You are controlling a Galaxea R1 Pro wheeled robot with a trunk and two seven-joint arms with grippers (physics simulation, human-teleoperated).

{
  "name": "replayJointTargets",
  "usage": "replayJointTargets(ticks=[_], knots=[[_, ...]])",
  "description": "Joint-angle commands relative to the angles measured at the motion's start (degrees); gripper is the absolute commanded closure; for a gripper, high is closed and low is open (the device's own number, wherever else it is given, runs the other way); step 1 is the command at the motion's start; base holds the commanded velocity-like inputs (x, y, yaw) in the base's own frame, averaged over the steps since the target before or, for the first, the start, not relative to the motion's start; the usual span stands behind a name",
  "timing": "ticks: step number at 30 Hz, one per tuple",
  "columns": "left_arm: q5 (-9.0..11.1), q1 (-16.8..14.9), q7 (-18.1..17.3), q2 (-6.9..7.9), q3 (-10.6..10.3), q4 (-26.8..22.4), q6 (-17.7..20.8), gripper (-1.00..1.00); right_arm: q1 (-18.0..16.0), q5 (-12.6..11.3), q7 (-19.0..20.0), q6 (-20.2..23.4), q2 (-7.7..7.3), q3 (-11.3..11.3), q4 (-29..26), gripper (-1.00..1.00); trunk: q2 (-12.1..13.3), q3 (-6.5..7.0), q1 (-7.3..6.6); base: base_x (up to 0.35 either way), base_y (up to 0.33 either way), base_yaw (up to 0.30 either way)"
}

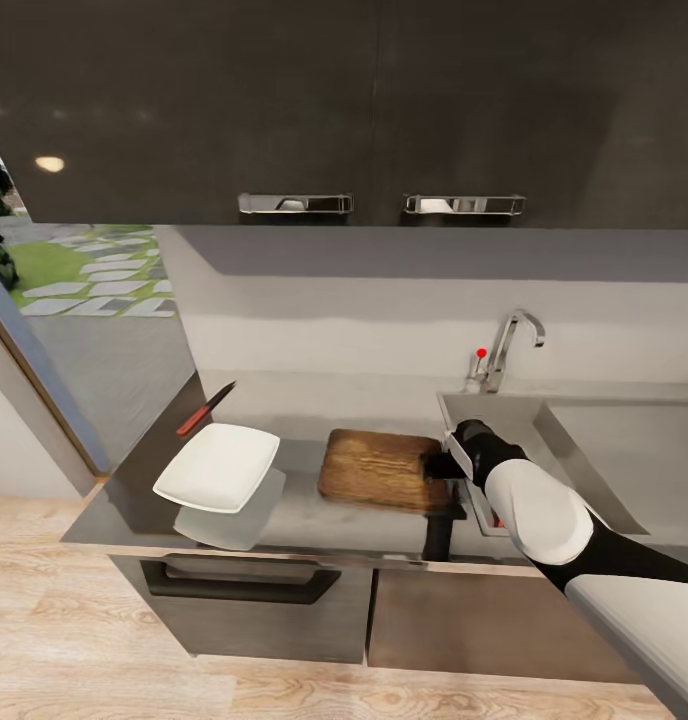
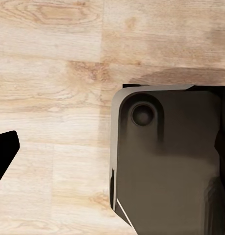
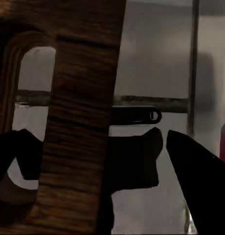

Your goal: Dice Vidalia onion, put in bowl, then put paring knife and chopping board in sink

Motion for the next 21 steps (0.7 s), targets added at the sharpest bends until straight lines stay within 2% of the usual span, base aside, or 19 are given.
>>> replayJointTargets(ticks=[1,21], knots=[[0.0,0.0,-0.2,0.00,0.3,-0.1,-0.1,-1.00,0.0,0.3,0.1,0.2,0.05,-0.3,-0.1,-1.00,-0.1,-0.08,0.02,0.000,0.000,0.000],[0.0,0.0,-0.2,0.00,0.2,-0.1,-0.1,-1.00,-0.1,0.3,0.1,0.3,-0.04,-0.5,-1.3,-1.00,-0.1,-0.08,0.02,0.000,0.000,0.000]])
